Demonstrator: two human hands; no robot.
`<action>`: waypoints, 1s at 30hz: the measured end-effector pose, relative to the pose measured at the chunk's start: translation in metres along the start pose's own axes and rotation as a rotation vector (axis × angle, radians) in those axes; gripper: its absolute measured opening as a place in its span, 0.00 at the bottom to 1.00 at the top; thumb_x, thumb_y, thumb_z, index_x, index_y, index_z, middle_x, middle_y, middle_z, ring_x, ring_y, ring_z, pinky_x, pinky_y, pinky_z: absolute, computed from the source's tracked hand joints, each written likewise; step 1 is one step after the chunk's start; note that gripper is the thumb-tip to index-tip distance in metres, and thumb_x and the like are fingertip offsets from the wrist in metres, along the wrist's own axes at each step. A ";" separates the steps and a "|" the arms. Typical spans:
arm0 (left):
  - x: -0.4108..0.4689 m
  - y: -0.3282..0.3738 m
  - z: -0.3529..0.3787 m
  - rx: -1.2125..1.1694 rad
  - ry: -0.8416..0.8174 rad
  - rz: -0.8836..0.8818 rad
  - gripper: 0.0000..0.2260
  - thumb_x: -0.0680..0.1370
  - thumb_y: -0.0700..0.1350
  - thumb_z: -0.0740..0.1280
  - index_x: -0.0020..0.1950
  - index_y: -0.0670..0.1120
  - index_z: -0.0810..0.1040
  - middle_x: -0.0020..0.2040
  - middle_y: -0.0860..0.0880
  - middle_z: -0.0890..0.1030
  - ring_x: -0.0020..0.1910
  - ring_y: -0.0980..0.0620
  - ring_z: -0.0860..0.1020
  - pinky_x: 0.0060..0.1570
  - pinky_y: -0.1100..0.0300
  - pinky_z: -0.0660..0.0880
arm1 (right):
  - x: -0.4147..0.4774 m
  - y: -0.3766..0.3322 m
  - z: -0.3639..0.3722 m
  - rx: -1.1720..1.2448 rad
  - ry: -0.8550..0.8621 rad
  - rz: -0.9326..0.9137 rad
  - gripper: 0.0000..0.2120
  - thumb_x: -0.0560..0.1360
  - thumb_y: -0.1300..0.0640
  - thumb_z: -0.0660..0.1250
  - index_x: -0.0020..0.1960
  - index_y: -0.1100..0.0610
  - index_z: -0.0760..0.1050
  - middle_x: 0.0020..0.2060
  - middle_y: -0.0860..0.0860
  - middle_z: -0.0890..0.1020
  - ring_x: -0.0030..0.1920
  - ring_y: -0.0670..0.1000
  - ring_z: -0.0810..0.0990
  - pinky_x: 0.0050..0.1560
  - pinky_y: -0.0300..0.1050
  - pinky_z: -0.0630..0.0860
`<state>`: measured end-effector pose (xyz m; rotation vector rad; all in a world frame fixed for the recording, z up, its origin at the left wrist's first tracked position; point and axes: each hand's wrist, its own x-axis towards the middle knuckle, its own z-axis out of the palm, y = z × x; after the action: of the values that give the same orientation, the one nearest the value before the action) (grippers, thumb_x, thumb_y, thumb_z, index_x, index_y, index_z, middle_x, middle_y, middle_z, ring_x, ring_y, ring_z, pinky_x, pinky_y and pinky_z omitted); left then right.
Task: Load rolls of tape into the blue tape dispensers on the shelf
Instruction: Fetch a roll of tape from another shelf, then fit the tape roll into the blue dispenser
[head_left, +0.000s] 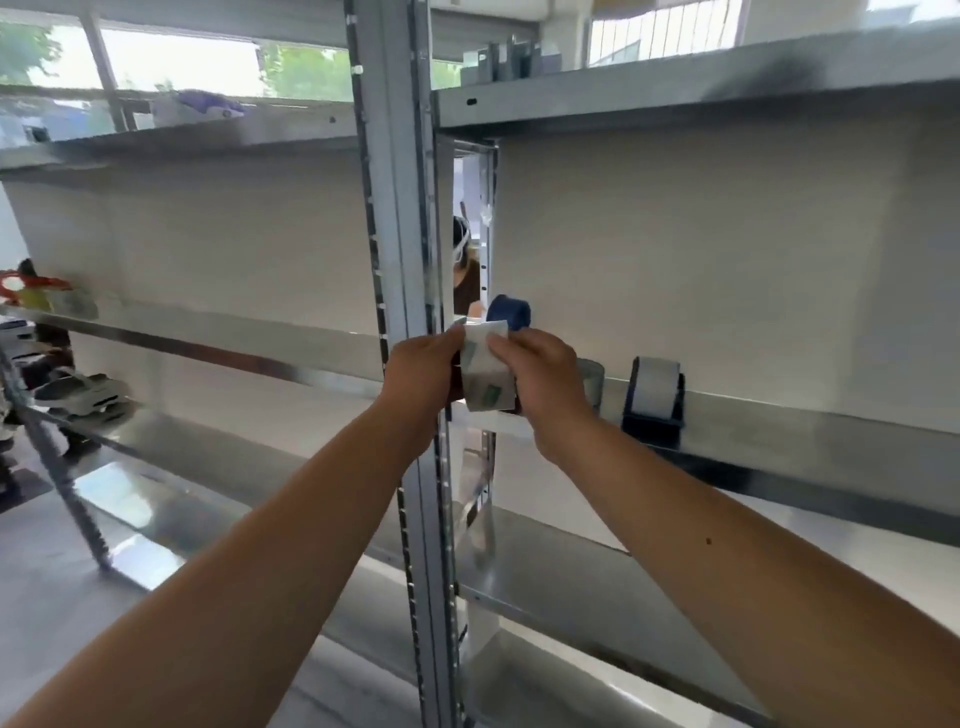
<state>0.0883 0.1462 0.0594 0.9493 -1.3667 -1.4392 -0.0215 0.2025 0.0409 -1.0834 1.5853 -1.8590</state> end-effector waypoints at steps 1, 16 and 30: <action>0.009 0.000 0.010 -0.008 -0.026 0.004 0.09 0.83 0.47 0.68 0.48 0.43 0.80 0.51 0.41 0.86 0.50 0.44 0.86 0.55 0.50 0.84 | 0.007 0.001 -0.007 0.010 0.028 0.008 0.03 0.77 0.50 0.72 0.45 0.48 0.82 0.53 0.57 0.84 0.55 0.59 0.84 0.59 0.64 0.83; 0.109 -0.011 0.070 0.471 -0.081 0.495 0.11 0.84 0.45 0.62 0.62 0.44 0.79 0.51 0.50 0.77 0.41 0.60 0.73 0.43 0.70 0.66 | 0.103 0.024 -0.042 0.167 0.312 0.115 0.15 0.75 0.57 0.72 0.29 0.50 0.80 0.41 0.56 0.82 0.48 0.59 0.81 0.48 0.52 0.77; 0.178 -0.008 0.084 0.096 -0.327 -0.055 0.16 0.86 0.56 0.54 0.55 0.49 0.78 0.60 0.46 0.76 0.57 0.48 0.73 0.60 0.52 0.70 | 0.158 0.045 0.000 0.128 0.446 0.163 0.23 0.71 0.50 0.74 0.62 0.59 0.82 0.57 0.58 0.85 0.58 0.59 0.83 0.67 0.61 0.78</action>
<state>-0.0444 0.0011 0.0686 0.8421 -1.6710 -1.6345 -0.1200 0.0709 0.0393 -0.4867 1.6964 -2.1537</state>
